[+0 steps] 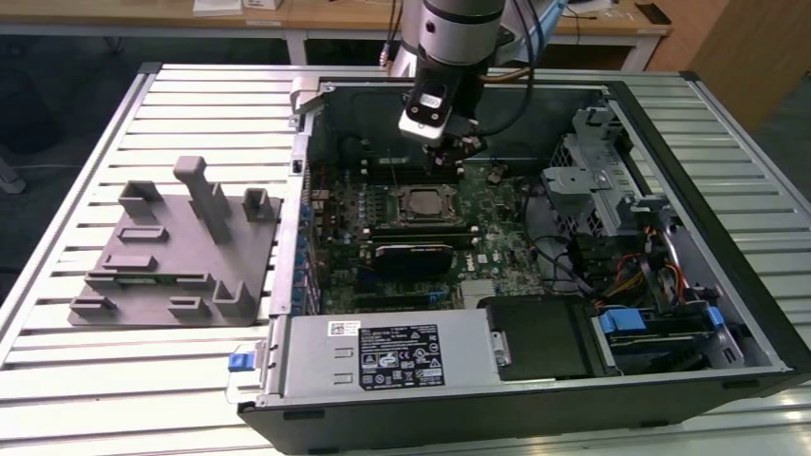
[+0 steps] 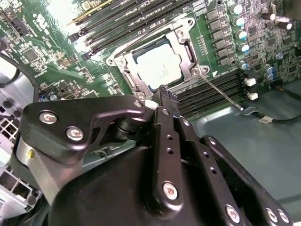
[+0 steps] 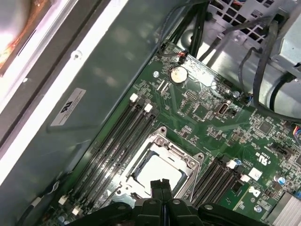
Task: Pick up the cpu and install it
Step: 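Close the cpu cover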
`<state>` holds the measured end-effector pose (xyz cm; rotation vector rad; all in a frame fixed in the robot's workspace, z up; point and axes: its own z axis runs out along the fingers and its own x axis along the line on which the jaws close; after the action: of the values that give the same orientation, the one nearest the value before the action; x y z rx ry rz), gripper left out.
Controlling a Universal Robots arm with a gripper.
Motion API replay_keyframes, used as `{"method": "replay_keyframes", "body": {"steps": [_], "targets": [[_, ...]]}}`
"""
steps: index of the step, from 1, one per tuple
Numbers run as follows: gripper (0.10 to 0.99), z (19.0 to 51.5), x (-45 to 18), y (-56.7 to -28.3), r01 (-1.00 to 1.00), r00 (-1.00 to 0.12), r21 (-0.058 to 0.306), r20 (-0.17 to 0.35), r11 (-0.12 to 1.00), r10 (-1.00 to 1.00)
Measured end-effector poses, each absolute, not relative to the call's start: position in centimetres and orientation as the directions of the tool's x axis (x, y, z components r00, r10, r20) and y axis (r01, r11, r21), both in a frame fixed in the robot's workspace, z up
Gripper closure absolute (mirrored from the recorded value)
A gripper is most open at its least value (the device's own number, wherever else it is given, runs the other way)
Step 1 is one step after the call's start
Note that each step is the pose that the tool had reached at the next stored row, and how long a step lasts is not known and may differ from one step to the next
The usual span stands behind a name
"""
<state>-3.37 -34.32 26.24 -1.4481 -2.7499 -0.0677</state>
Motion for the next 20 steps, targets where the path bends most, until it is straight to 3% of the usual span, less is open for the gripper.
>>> {"method": "replay_keyframes", "body": {"steps": [20], "targets": [[0.980,26.24,-3.37,-34.32,0.757,-0.653,0.023,0.049,0.653,0.756]]}}
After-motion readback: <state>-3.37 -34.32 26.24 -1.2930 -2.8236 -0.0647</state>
